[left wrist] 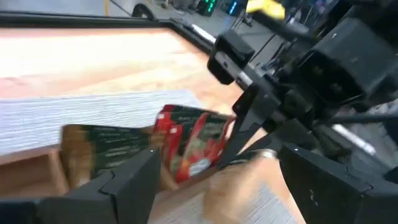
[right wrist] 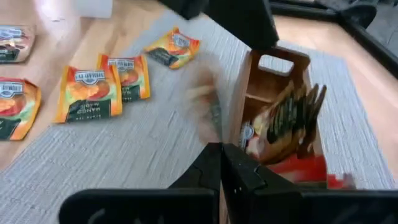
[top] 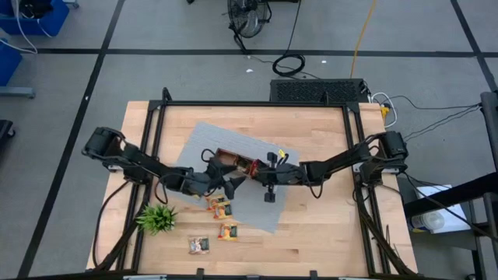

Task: Pick & Place Tea
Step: Put the brown tea bag into the wooden organizer

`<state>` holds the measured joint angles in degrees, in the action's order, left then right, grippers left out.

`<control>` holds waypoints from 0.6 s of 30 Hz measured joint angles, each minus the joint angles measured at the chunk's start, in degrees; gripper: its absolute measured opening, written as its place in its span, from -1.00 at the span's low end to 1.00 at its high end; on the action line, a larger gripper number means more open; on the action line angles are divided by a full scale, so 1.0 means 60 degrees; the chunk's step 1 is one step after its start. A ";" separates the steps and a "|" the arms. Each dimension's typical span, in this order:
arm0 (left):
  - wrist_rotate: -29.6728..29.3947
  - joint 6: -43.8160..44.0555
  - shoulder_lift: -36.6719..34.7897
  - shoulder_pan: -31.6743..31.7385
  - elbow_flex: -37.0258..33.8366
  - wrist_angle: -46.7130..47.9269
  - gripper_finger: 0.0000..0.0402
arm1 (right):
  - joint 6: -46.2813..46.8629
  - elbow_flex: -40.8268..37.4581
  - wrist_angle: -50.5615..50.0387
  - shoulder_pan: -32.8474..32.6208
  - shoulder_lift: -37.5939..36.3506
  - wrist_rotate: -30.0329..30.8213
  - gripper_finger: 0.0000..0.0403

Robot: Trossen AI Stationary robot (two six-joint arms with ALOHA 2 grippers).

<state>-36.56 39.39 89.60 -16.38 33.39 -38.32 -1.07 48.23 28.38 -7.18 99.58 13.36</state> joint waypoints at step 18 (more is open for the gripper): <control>-0.0390 -0.0614 -0.0466 -0.0040 0.0004 0.0445 0.61 | -0.0305 0.2766 -0.4974 0.0206 -0.0064 0.1283 -1.00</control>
<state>-38.90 35.71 86.80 -16.62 33.41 -35.66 -2.90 64.82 -1.46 -5.94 99.20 21.06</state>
